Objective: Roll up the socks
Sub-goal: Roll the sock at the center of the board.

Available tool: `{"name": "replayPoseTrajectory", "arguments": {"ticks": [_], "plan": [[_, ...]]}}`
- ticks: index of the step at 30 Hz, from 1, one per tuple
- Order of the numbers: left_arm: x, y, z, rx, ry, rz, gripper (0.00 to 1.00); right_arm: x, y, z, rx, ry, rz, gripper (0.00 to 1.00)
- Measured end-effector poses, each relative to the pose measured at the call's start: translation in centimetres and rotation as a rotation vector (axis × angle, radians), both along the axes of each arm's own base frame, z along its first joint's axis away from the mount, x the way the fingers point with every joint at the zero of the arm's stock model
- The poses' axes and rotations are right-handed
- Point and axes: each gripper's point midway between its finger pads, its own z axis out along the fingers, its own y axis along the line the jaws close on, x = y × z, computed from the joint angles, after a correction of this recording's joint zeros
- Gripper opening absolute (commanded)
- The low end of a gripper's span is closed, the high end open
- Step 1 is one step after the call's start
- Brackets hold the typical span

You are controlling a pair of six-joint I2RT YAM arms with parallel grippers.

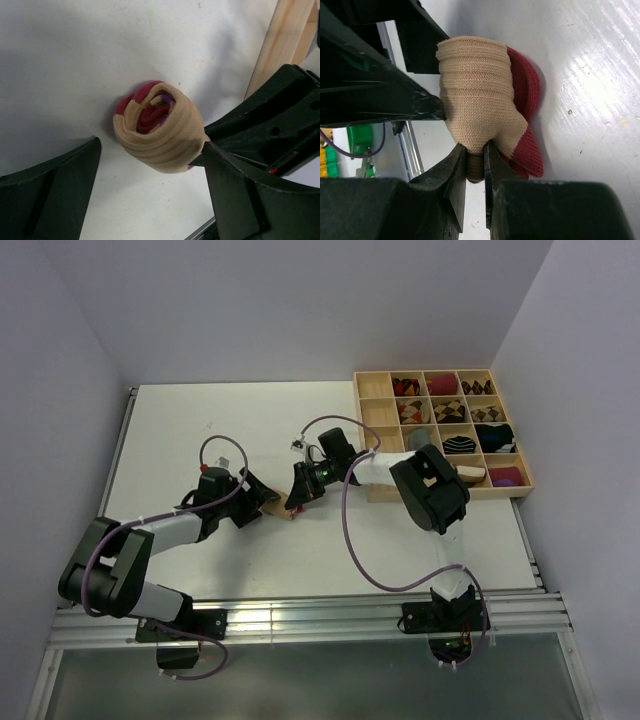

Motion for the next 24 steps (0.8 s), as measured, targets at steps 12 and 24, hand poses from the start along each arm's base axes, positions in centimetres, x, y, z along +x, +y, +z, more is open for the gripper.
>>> {"name": "replayPoseTrajectory", "arguments": {"ticks": [12,24], "plan": [[1.4,-0.5,-0.4,-0.043,0.011,0.047,0.78,-0.3,0.4,-0.5,0.021,0.068,0.010,0.00],[1.8,-0.1,-1.5,-0.035,0.043,0.092,0.52,-0.1,0.3,-0.8,0.007,0.065,-0.006,0.11]]}}
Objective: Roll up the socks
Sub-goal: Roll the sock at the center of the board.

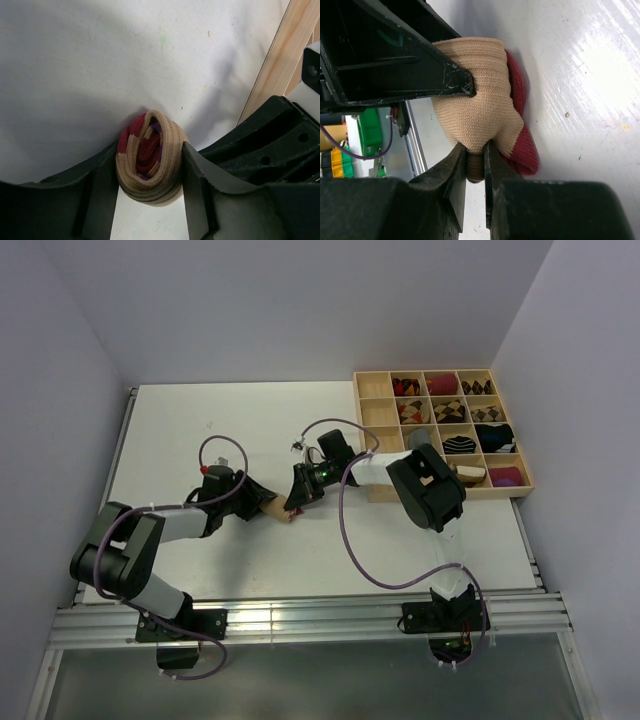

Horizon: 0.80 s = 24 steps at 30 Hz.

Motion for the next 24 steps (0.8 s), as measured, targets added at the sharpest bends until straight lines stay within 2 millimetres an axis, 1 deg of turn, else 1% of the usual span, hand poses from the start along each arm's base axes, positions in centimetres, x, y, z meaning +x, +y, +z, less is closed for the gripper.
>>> {"name": "replayPoseTrajectory", "arguments": {"ticks": [1,2,3,5,6,8,9,12,15,19,21,24], "plan": [[0.0,0.0,-0.1,0.001,0.002,0.001,0.47,0.0,-0.1,0.0,-0.004,-0.007,-0.005,0.21],[0.1,0.0,-0.1,0.000,0.003,0.001,0.45,0.0,-0.1,0.0,-0.009,-0.014,-0.011,0.25],[0.1,0.0,-0.1,0.002,0.005,0.001,0.43,0.1,-0.2,0.0,-0.017,-0.023,-0.018,0.33],[0.2,-0.1,-0.1,0.003,0.008,0.000,0.40,0.1,-0.3,0.3,-0.036,-0.059,-0.033,0.40],[0.2,0.0,-0.1,0.007,0.011,-0.001,0.38,0.1,-0.4,0.5,-0.048,-0.082,-0.040,0.47],[0.1,0.0,-0.1,0.011,0.019,-0.002,0.37,0.0,-0.6,0.9,-0.075,-0.134,-0.057,0.55],[0.1,0.0,-0.1,0.016,0.023,-0.005,0.37,0.0,-0.7,1.1,-0.085,-0.161,-0.064,0.63],[0.2,0.0,-0.1,0.035,0.031,-0.017,0.36,0.2,-1.2,1.6,-0.133,-0.252,-0.096,0.74],[0.2,0.1,0.0,0.057,0.042,-0.030,0.36,0.3,-1.7,2.4,-0.184,-0.364,-0.128,0.77],[0.2,0.2,0.0,0.090,0.056,-0.046,0.36,0.9,-1.1,4.5,-0.232,-0.554,-0.148,0.79],[0.2,0.3,0.1,0.100,0.063,-0.051,0.36,0.6,-0.4,4.9,-0.259,-0.630,-0.144,0.79],[0.1,0.4,0.1,0.113,0.071,-0.061,0.36,0.0,0.4,4.6,-0.312,-0.730,-0.124,0.79]]}}
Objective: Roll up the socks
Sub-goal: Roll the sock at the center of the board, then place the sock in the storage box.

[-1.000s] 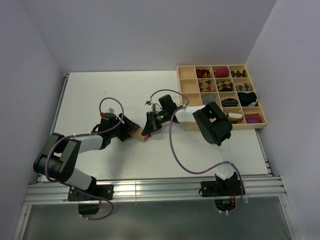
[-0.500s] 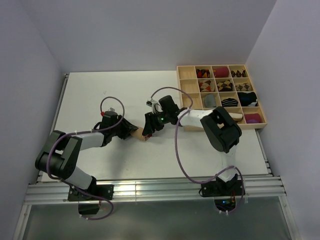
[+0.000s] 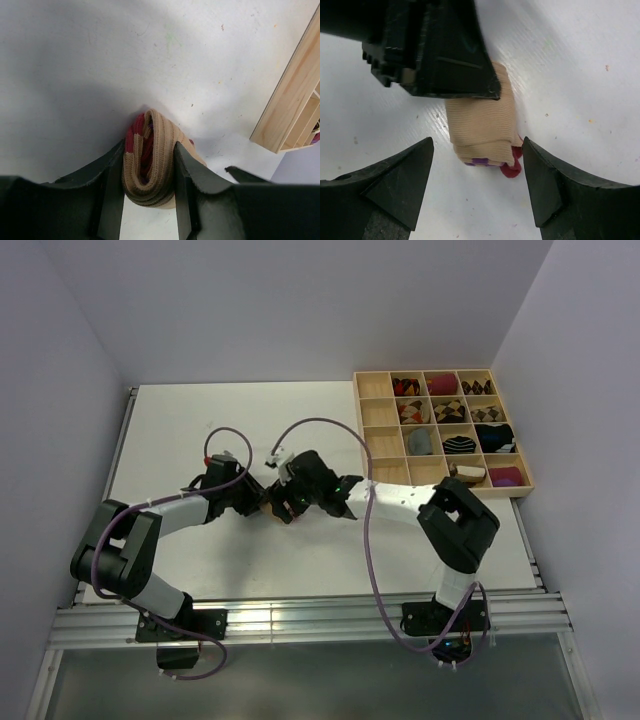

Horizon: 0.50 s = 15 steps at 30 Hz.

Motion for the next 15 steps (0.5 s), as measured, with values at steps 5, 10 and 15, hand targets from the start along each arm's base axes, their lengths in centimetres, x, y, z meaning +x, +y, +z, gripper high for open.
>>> {"name": "replayPoseTrajectory", "arguments": {"ticks": [5,10,15], "plan": [[-0.2,0.1,0.0,0.010,0.020,-0.004,0.36,-1.0,1.3,-0.9,-0.105,-0.135,0.023,0.79],[-0.3,0.1,-0.1,0.014,0.031,-0.004,0.35,-1.5,2.0,-2.7,-0.186,-0.205,0.034,0.79],[-0.1,0.0,-0.2,0.012,0.039,-0.008,0.35,-1.4,2.3,-4.0,-0.241,-0.258,0.029,0.78]]}}
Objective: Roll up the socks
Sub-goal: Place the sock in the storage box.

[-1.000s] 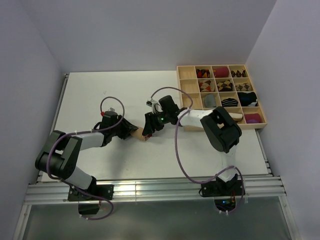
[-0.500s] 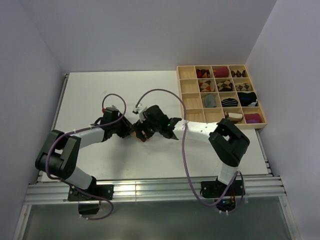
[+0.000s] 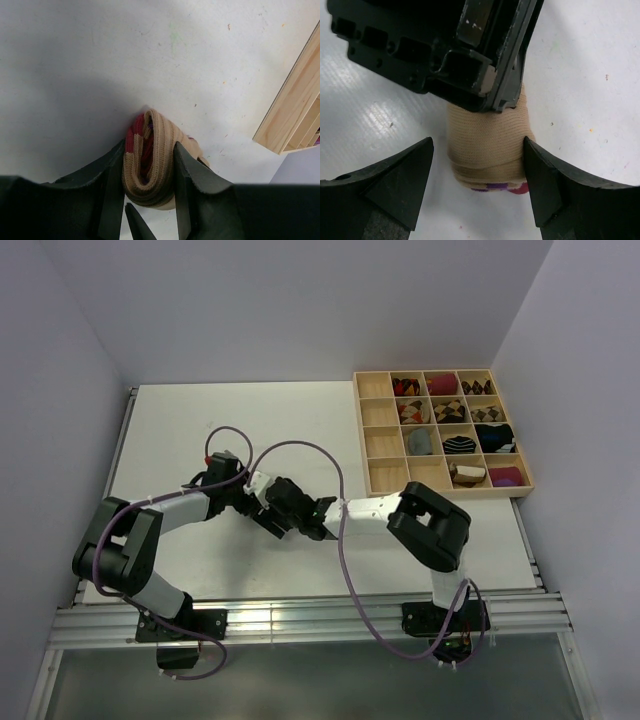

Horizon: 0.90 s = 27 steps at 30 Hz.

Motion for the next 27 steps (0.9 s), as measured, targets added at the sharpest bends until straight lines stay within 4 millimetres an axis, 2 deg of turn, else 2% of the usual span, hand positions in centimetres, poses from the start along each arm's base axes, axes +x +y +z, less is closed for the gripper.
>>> {"name": "replayPoseTrajectory", "arguments": {"ticks": [7,10,13,15,16,18,21,23,27], "plan": [[0.0,0.0,0.0,-0.001,0.002,-0.002,0.35,0.8,0.2,-1.4,-0.048,-0.059,-0.025,0.74],[0.0,0.0,0.0,-0.001,0.003,-0.002,0.35,1.1,0.3,-1.5,-0.048,-0.077,-0.035,0.70],[0.0,0.0,0.0,-0.001,0.003,-0.001,0.36,1.4,0.3,-1.6,-0.047,-0.092,-0.047,0.60],[0.1,0.0,0.0,-0.001,0.002,0.002,0.36,1.5,0.4,-1.7,-0.051,-0.097,-0.045,0.40],[0.1,0.1,0.0,0.000,0.001,0.004,0.36,1.5,0.4,-1.8,-0.055,-0.102,-0.043,0.17],[0.3,0.2,0.1,0.000,-0.003,0.009,0.39,1.8,0.4,-1.6,-0.058,-0.114,-0.049,0.01],[0.5,0.3,0.3,0.002,-0.010,0.016,0.46,1.9,0.4,-1.5,-0.053,-0.123,-0.052,0.00],[0.4,0.4,0.3,0.003,-0.007,0.015,0.57,1.9,0.4,-1.4,-0.046,-0.123,-0.053,0.00],[-0.2,0.6,0.9,0.011,0.012,0.015,0.71,1.6,-0.2,-1.3,-0.025,-0.112,-0.053,0.00]]}}
